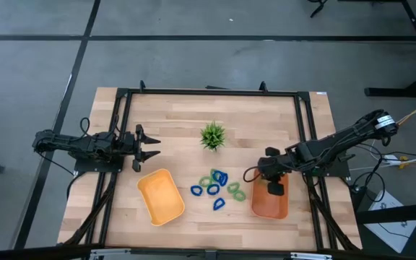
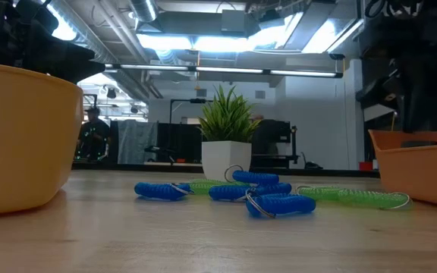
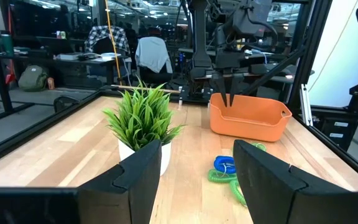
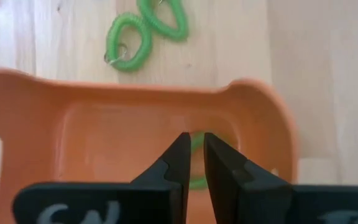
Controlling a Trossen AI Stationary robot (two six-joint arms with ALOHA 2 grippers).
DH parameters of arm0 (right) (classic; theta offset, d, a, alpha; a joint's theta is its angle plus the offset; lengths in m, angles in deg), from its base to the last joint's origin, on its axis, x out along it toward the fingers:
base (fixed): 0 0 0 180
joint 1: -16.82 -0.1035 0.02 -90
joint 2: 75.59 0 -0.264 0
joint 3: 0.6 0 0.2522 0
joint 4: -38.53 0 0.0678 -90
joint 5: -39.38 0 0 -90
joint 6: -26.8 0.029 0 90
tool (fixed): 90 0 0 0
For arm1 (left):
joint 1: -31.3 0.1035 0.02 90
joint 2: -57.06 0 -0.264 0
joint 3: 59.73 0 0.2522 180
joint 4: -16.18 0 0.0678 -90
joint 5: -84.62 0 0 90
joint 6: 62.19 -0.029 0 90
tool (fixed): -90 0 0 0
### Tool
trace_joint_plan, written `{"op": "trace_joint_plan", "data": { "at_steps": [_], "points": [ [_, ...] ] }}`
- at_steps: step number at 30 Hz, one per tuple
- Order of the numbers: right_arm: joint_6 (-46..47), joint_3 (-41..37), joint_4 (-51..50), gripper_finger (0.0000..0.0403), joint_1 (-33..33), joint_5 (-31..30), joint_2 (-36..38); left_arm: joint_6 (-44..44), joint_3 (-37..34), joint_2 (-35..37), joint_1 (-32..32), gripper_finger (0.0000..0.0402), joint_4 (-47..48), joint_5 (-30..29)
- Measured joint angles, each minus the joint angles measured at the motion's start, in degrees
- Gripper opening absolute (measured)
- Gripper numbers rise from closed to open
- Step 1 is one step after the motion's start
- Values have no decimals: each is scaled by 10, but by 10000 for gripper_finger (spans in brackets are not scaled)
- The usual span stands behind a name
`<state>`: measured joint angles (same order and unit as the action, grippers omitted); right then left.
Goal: Sort spring keychains
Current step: Put the green spring keychain into the orange bin
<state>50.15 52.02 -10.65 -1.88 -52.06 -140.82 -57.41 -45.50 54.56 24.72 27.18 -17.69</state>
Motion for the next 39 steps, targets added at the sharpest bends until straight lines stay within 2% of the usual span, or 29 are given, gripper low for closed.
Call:
{"op": "trace_joint_plan", "data": {
  "at_steps": [14, 22, 28, 34, 39],
  "points": [
    [-127, 0, 82, 46, 0, -6, -1, 0, 0, 0, 0, 196, 0, 0],
    [-203, 0, 162, 54, 0, -6, -45, 0, 0, 0, 0, 196, 0, 0],
    [-223, 0, 243, 112, 0, -44, -101, 0, 0, 0, 0, 196, 0, 0],
    [-223, 0, 300, 185, 0, -148, -150, 0, 0, 0, 0, 196, 0, 0],
    [-226, 0, 322, 214, 0, -154, -176, 0, 0, 0, 0, 196, 0, 0]
  ]
}}
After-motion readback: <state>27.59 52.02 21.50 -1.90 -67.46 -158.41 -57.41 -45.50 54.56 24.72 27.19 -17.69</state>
